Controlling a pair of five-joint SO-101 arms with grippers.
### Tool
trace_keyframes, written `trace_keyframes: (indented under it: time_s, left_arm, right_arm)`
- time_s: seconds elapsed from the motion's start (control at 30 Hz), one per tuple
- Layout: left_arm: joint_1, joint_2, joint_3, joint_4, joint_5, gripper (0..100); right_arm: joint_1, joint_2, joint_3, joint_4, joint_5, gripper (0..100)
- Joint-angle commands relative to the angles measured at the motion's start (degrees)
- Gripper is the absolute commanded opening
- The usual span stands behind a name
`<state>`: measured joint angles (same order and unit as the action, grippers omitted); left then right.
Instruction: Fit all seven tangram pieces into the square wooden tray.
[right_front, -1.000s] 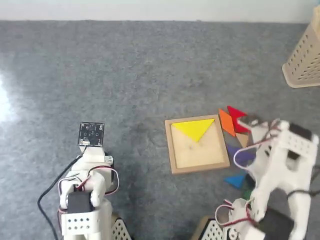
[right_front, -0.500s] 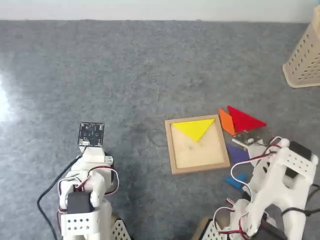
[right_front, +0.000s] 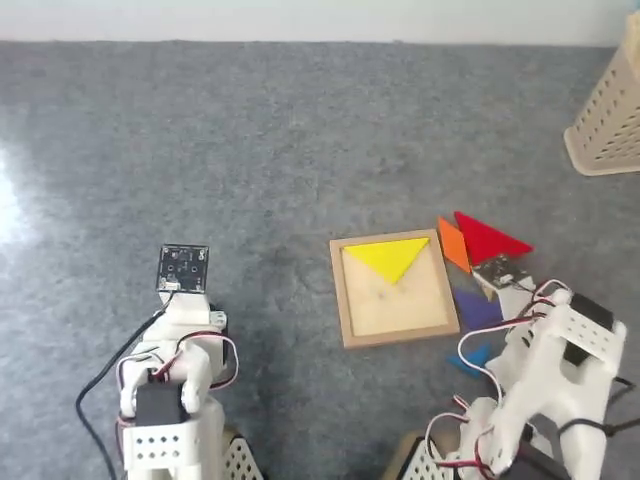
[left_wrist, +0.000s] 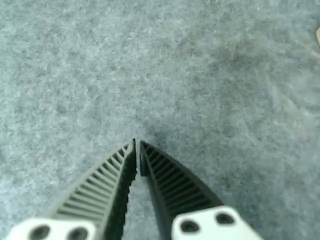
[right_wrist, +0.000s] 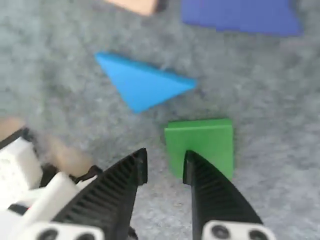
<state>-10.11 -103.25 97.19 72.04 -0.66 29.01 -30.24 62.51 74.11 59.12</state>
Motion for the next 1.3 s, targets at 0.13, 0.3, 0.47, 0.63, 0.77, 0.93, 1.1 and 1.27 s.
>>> trace_keyframes:
  time_s: [0.13,0.3,0.47,0.63,0.77,0.93,1.1,1.27]
  left_arm:
    - [-0.09,-0.97,-0.66,0.26,0.35,1]
    - [-0.09,-0.97,-0.66,0.26,0.35,1]
    - [-0.09,-0.97,-0.66,0.26,0.35,1]
    - [-0.09,-0.97,-0.66,0.26,0.35,1]
    - [-0.09,-0.97,-0.66,0.26,0.35,1]
    - [-0.09,-0.97,-0.66,0.26,0.35,1]
    - [-0.09,-0.97,-0.66,0.26,0.35,1]
    - [-0.09,-0.97,-0.66,0.26,0.35,1]
  right_arm:
    - [0.57,-1.19,-5.54,-2.77,-5.98,14.7]
    - [0.66,-1.10,-11.52,-2.15,-7.91,14.7]
    - [0.40,-1.10,-20.48,4.97,-9.67,14.8]
    - [-4.79,0.22,-34.29,12.70,-15.56,14.9]
    - [-12.35,10.15,-44.48,17.19,-19.08,14.8]
    - [-18.42,28.09,-55.65,13.58,-21.98,15.1]
    - [-21.93,40.92,-64.35,12.00,-9.67,20.1]
    - [-26.07,48.84,-66.73,8.40,-6.24,30.1]
